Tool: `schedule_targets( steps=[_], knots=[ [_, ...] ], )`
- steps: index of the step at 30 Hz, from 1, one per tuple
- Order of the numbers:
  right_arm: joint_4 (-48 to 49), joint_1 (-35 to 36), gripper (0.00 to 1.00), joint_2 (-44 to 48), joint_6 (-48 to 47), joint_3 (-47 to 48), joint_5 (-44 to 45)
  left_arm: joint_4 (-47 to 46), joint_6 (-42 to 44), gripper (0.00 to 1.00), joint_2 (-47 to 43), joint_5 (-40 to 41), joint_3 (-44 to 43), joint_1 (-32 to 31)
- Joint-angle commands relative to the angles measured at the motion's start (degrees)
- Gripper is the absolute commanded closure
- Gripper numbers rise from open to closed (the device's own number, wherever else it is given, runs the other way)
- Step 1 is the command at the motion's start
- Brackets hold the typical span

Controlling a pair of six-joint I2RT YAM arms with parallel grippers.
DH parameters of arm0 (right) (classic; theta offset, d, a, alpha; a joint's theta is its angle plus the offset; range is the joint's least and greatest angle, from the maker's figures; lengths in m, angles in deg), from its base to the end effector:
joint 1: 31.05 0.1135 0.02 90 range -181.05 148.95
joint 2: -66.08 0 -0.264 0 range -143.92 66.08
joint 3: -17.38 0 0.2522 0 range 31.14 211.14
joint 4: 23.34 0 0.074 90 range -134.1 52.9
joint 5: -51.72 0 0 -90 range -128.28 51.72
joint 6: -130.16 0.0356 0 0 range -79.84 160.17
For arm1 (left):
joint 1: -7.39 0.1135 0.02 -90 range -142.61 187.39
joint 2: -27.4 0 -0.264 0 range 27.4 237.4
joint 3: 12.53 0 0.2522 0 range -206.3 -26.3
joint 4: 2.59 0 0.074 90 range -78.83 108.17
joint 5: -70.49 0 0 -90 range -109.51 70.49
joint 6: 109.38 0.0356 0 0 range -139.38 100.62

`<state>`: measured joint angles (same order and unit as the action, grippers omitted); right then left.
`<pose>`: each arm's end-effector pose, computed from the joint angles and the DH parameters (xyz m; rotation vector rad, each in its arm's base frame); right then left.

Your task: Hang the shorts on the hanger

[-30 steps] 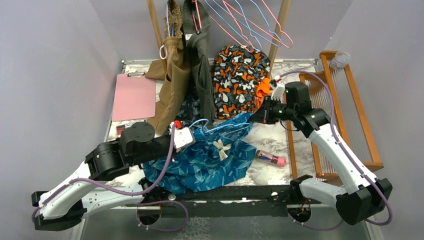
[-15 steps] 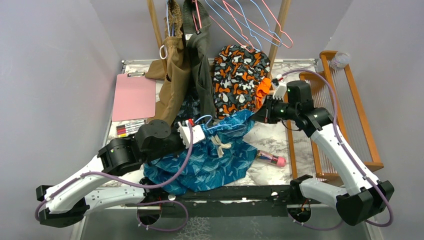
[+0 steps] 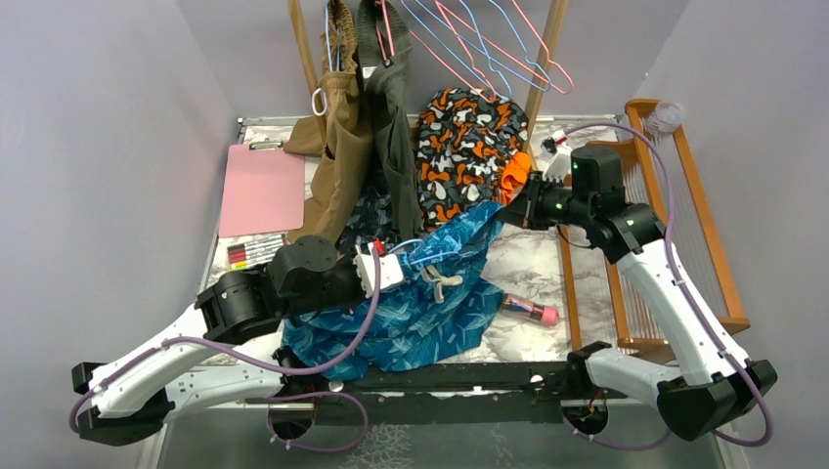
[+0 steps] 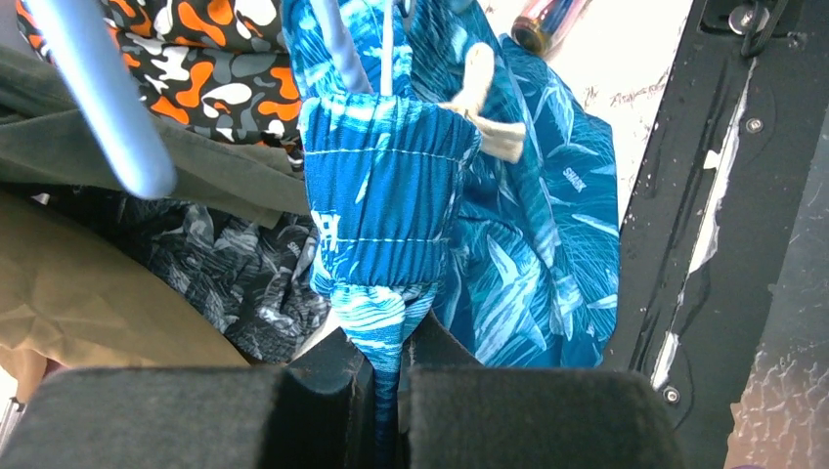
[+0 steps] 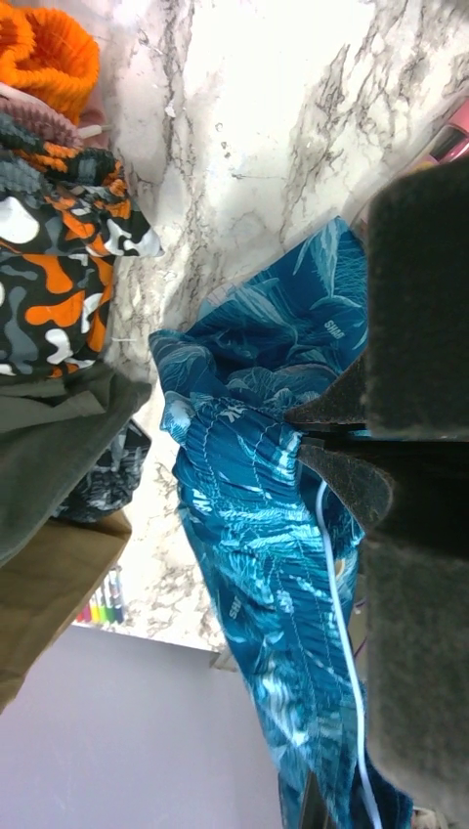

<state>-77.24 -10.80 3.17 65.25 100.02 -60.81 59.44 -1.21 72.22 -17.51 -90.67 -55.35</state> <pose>0.2069 0.0909 0.3736 -0.1414 2.2451 0.8680 0.0650 -0.1235 0.3855 1.3468 1.6129 -0.4381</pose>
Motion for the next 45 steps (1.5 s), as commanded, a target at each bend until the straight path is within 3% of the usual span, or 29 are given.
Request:
schedule_targets(
  steps=[1, 9, 13, 16, 27, 36, 42, 45],
  knots=[
    [-1.53, -0.29, 0.99, 0.16, 0.86, 4.7, 2.45, -2.12, -0.69, 1.0, -0.74, -1.36, 2.28, 0.08],
    [-0.46, -0.28, 0.99, 1.06, 5.68, 11.17, -8.3, -4.07, -1.42, 1.0, 3.69, 6.03, 5.72, 0.02],
    [2.82, -0.31, 0.99, 0.75, 10.24, 11.93, -17.07, -12.31, -2.73, 1.0, 3.79, 7.06, 7.4, 0.06],
    [2.51, -0.21, 0.99, 0.5, 10.7, 12.99, -18.69, -20.77, -4.51, 1.0, 1.6, 8.51, 9.53, 0.05],
    [-7.56, 5.59, 0.99, -4.5, 2.35, 26.02, -6.74, -44.54, -12.96, 1.0, -2.67, 12.11, 16.65, 0.07],
    [-6.37, 22.46, 0.99, -10.06, -0.29, 31.89, 13.17, -58.07, -21.24, 1.0, -3.85, 19.42, 19.5, 0.07],
    [-0.36, 29.11, 0.99, -8.89, -1.7, 30.75, 13.83, -61.86, -23.96, 1.0, -3.73, 26.75, 20.22, 0.04],
    [2.98, 31.03, 0.99, -8.68, -3.34, 28.84, 5.08, -63.46, -23.96, 1.0, -3.68, 30.29, 20.18, 0.08]
  ],
)
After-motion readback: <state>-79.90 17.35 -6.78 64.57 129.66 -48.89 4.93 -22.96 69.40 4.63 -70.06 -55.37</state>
